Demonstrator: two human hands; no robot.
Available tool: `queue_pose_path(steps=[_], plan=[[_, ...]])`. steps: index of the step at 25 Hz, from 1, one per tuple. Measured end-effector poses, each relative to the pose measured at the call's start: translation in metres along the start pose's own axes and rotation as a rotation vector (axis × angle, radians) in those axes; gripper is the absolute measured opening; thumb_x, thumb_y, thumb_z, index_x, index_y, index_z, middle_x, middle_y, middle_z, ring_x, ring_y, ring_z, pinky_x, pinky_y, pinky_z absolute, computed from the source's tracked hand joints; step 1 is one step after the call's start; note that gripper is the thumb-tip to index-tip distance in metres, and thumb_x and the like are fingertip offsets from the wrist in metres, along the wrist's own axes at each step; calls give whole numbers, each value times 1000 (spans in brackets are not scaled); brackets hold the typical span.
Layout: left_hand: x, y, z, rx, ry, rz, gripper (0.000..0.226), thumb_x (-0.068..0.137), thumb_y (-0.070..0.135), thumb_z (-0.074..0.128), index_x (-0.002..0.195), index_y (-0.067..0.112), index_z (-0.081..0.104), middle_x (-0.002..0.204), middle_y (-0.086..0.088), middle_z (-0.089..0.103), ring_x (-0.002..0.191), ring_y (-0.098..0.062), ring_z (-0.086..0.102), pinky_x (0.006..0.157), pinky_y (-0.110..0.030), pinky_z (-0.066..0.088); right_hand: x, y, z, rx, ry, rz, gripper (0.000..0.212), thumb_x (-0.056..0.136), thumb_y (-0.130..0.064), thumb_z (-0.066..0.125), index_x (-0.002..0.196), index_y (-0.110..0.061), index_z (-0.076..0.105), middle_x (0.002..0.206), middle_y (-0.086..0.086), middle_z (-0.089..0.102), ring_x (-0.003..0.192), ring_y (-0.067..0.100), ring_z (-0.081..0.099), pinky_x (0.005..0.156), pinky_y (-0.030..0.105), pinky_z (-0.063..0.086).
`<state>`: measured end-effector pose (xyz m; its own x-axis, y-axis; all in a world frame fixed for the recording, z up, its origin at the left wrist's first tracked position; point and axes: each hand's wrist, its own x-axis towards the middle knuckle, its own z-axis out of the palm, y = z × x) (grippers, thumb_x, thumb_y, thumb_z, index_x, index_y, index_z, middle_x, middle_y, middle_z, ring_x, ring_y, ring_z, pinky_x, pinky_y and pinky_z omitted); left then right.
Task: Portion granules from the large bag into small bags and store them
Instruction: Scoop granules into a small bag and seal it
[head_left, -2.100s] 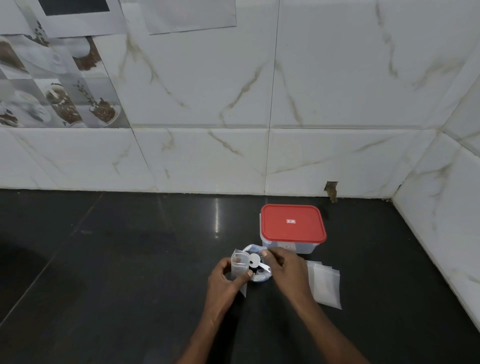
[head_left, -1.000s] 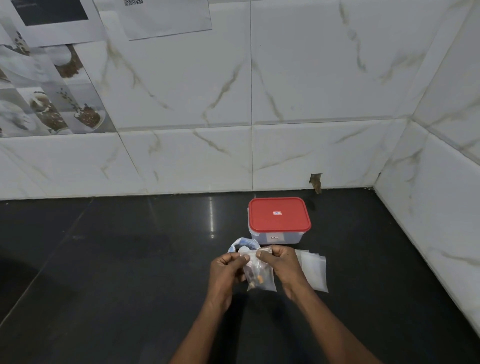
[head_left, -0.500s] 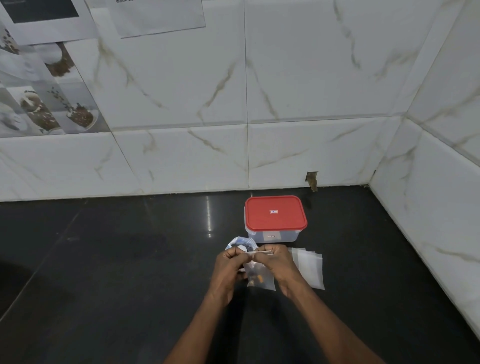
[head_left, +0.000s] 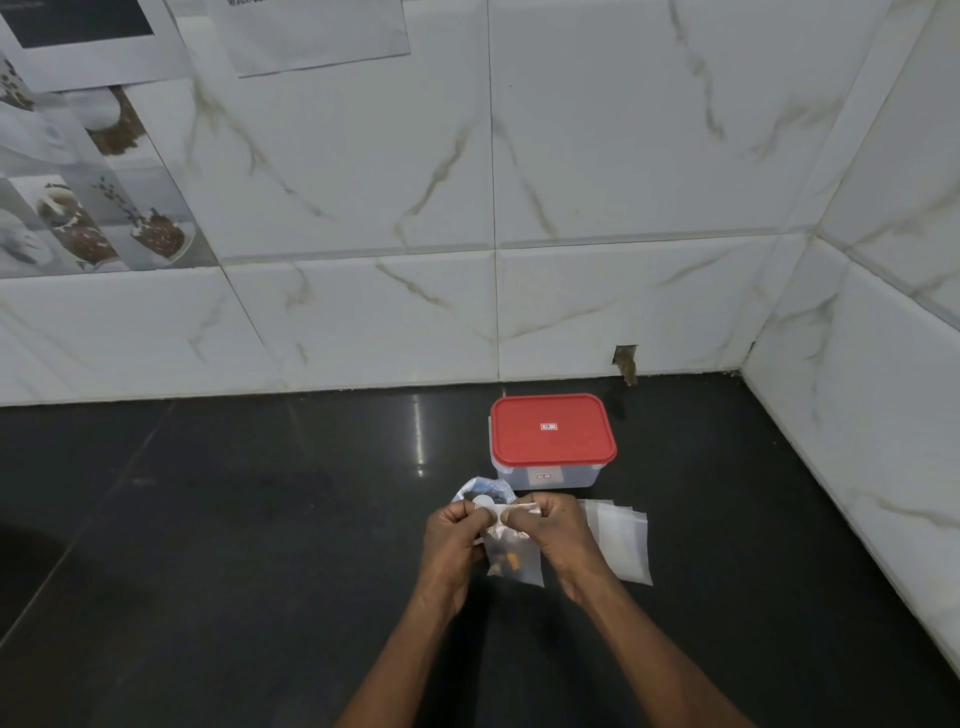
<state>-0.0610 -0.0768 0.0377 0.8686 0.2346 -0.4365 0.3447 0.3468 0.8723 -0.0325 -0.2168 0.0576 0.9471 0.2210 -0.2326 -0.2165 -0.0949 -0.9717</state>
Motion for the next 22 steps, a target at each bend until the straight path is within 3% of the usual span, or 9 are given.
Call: queue_pose_path(steps=[4,8,12,14,17,22], plan=[[-1,-5,-2,-27,-11,-18,17,86,-2,62,74,4,70,85,-26,68,79,-39,65,81,-66,54,1,0,-1,-28,48,11,11,84,-5,67,77,-9,73,78,8,75,71,15,69,66,25,55],[-5,-1,1,-9,-79,9,10,86,2,73,93,-4,75,93,-28,73,80,-36,67,76,-47,57,2,2,-2,-1,60,-21,8,80,-10,73,76,-3,73,80,19,72,73,21,68,73,39,58],[2,2,2,66,-32,73,7,83,3,72,84,0,78,92,-30,75,83,-38,71,84,-52,57,0,8,-7,132,14,25,8,84,-9,72,86,-2,74,87,19,75,82,28,72,76,41,58],[4,1,4,129,18,61,15,89,1,65,81,3,78,87,-23,77,80,-33,73,79,-46,60,-2,7,-8,178,19,53,5,85,-5,68,87,-3,73,89,14,76,85,31,73,77,46,60],[5,-3,7,149,21,16,13,90,2,64,87,0,76,88,-23,77,78,-29,72,71,-38,57,-1,8,-8,149,42,45,8,85,-3,66,80,-7,71,86,13,75,77,25,72,71,41,59],[1,-6,8,72,-44,10,12,88,-1,69,95,-8,74,98,-31,73,85,-35,69,86,-51,56,0,8,-12,55,19,7,11,83,-7,68,74,-10,73,75,6,73,70,13,67,62,24,50]])
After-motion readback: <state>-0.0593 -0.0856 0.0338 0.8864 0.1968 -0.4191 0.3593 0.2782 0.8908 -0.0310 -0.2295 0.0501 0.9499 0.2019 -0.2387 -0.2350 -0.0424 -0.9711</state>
